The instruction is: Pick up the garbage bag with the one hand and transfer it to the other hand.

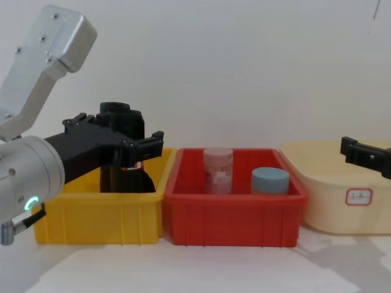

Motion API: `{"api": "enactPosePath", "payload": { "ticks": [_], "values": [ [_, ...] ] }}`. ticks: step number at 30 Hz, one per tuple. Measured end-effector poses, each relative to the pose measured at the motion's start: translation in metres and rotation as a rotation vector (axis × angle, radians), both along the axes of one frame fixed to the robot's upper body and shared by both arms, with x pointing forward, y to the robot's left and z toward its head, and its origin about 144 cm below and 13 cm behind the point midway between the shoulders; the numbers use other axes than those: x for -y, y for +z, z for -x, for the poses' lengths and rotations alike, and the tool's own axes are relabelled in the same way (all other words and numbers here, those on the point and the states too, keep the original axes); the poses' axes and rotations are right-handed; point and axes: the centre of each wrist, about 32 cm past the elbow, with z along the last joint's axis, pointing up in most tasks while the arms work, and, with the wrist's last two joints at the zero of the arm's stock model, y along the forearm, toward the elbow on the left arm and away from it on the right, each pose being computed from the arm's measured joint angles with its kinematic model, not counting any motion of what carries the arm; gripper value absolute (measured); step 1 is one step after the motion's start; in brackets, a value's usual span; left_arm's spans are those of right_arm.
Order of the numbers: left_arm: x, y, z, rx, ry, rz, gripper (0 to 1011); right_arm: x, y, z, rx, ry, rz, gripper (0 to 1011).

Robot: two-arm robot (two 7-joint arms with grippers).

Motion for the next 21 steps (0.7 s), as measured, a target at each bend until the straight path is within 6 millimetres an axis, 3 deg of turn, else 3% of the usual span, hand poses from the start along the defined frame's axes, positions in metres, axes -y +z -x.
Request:
{"api": "enactPosePath", "payload": {
  "ticks": [21],
  "values": [
    [0.0000, 0.0000, 0.0000, 0.000, 0.000, 0.000, 1001, 0.0000, 0.0000, 0.0000, 0.000, 0.000, 0.000, 1001]
  ]
}}
